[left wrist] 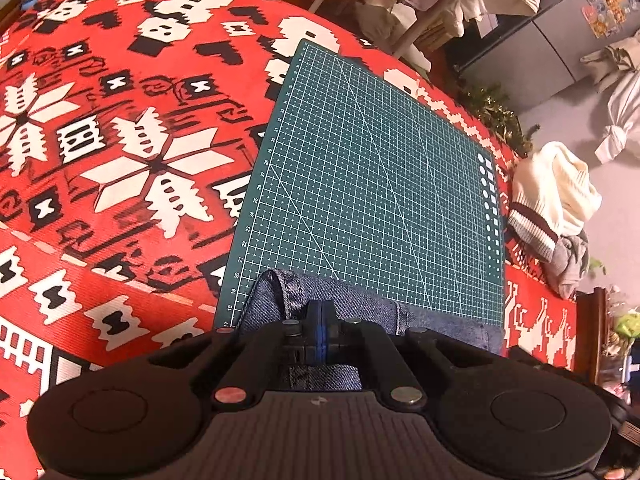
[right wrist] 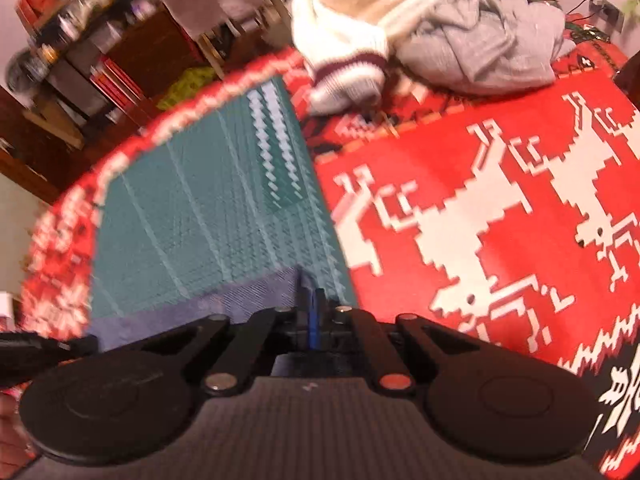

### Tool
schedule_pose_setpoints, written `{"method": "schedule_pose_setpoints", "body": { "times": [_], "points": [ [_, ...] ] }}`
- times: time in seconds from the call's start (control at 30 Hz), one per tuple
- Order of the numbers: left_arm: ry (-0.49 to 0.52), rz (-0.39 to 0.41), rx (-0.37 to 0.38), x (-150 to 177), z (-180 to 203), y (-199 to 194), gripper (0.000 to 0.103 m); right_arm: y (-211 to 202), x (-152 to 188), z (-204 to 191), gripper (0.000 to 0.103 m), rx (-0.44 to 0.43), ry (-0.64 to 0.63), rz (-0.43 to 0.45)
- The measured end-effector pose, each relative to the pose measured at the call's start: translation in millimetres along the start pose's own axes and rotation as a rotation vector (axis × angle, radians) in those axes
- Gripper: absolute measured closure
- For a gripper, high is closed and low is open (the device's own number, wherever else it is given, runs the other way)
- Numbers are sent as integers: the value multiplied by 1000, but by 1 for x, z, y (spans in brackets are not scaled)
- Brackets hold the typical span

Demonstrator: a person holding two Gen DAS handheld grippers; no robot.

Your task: Fold clothes

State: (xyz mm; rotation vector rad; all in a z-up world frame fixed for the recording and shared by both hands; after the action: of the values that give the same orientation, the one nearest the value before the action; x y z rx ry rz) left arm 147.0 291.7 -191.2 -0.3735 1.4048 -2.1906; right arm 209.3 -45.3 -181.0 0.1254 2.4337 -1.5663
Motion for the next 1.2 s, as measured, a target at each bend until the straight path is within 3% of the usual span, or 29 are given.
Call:
{"method": "schedule_pose_setpoints", "body": {
  "times": [0.1, 0.23, 0.43, 0.53, 0.73, 0.87, 1.2],
  "points": [
    [2, 2, -6, 0, 1, 0, 100, -12, 8, -16, 102, -52, -67, 27],
    [5, 5, -17, 1, 3, 1, 100, 9, 12, -30, 102, 8, -111, -50],
    [-9, -1, -5, 0, 1, 0, 100, 22, 12, -7, 103, 52, -27, -96],
    [-14, -2, 2, 0, 0, 0, 100, 15, 10, 4, 103, 73, 16, -79],
    [-10, 1, -3, 1, 1, 0, 100, -4, -2, -2, 102, -73, 23, 9],
    [-4, 4, -10, 1, 3, 1, 100, 19, -13, -9, 102, -138, 21, -37],
    [6, 10, -20, 2, 4, 1, 100, 41, -11, -8, 103, -91, -20, -29]
  ]
}}
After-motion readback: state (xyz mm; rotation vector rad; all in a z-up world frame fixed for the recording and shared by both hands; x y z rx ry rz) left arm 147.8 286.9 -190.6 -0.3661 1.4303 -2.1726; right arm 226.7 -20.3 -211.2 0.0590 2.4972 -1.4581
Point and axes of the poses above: each gripper's, at about its wrist camera, not at the fingertips, and y roughly the way its jaws point, z to its right, x to its underside, the point moved 3 cm from there along y, roughly the way its jaws point, and after that the axes turned 13 degrees about -z, right-handed, at the moved point
